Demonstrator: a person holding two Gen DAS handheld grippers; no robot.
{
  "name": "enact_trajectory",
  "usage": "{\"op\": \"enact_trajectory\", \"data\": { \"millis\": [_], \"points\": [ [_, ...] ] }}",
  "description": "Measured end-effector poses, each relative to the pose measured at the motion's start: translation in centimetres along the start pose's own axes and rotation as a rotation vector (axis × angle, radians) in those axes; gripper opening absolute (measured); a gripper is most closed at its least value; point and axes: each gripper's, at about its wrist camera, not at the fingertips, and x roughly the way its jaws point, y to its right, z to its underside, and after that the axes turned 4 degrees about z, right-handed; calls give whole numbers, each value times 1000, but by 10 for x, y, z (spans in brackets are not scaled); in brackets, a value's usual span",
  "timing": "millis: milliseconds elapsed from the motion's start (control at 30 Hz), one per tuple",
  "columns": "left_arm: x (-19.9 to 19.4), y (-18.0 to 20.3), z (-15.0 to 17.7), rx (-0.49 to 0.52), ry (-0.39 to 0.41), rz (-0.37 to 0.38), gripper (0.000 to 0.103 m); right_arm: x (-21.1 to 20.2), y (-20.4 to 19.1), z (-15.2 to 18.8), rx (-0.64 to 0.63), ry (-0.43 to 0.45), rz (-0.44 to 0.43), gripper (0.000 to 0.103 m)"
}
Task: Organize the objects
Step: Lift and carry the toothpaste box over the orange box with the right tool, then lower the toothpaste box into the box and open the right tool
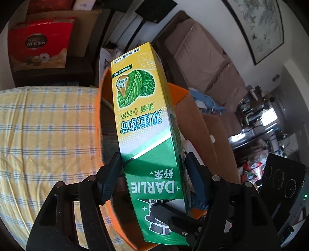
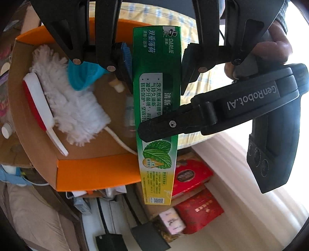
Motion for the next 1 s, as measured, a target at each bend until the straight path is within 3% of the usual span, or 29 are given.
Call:
{"op": "enact_trajectory", "data": {
  "millis": [233,433,567,633,1000],
  "points": [
    [23,6,7,24,-50,-66,64,17,23,6,44,-46,-22,44],
    [35,21,16,123,-80,-179,64,28,29,10,48,-78,-27,49],
    [38,31,22,149,-82,-231,63,24,31,12,44,-68,-5,57],
    [35,33,21,139,-72,-233,62,22,33,13,43,-61,9,57],
    [-17,31,22,179,20,-257,78,5,32,19,-10,-9,84,57]
  ]
}}
